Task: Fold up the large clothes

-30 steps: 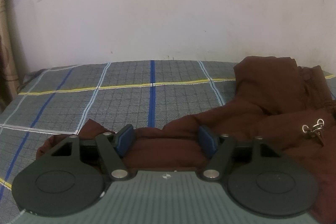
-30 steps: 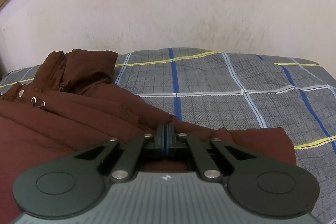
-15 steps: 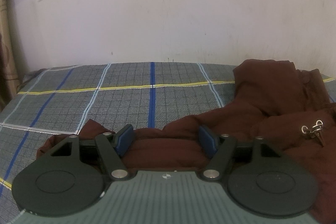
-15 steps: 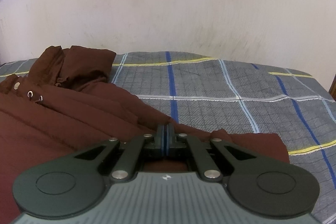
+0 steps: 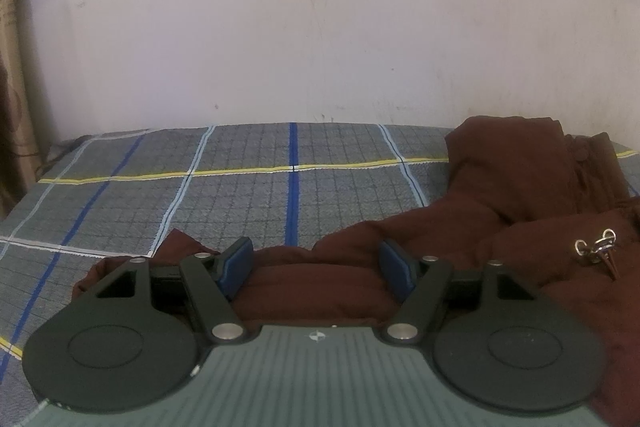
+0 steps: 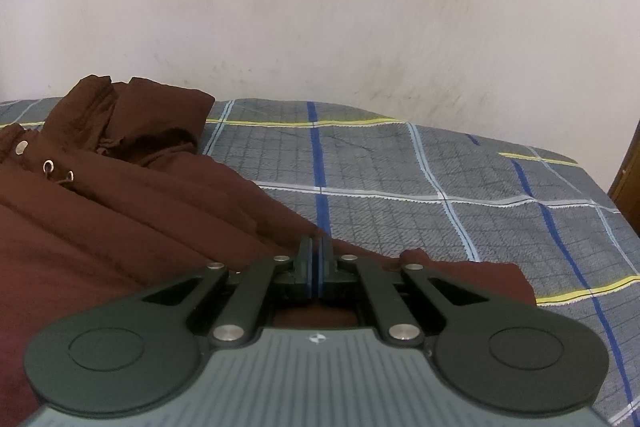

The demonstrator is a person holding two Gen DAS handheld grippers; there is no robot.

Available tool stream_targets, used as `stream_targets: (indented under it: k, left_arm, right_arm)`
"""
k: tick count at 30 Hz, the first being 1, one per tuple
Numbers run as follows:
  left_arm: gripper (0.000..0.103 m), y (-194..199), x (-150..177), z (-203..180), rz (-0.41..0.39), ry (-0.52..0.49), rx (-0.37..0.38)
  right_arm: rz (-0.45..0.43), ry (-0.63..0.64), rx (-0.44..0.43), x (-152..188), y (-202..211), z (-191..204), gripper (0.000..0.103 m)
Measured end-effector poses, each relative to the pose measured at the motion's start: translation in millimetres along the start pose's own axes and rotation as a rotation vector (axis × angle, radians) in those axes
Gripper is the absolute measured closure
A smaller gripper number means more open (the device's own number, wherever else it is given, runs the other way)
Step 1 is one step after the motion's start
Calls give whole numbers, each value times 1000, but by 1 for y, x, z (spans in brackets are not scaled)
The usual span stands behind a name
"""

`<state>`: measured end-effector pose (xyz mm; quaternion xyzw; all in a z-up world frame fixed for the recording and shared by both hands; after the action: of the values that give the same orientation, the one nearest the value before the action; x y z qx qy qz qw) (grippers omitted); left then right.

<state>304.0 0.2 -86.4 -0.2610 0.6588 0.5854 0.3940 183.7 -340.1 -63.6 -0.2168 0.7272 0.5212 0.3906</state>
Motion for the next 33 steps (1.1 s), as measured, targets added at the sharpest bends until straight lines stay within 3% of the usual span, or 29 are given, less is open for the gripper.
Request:
stream_targets:
  k: [33]
  left_arm:
    - [29,7,1,1,-15,-20,-26]
  right_arm:
    - [-21,-11,-5,0,3,-3,101]
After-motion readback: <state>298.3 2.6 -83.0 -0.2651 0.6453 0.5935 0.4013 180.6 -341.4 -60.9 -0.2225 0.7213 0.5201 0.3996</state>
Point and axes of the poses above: each gripper's, at about its wrist camera, not at the fingertips, and y roughly against the way its jaws point, z to its left, x to its underside, the point moved 1 cm from there along -y, roughly the way its jaws point, and after that the axes turned 10 degrees about x, right-handed, at the moved point
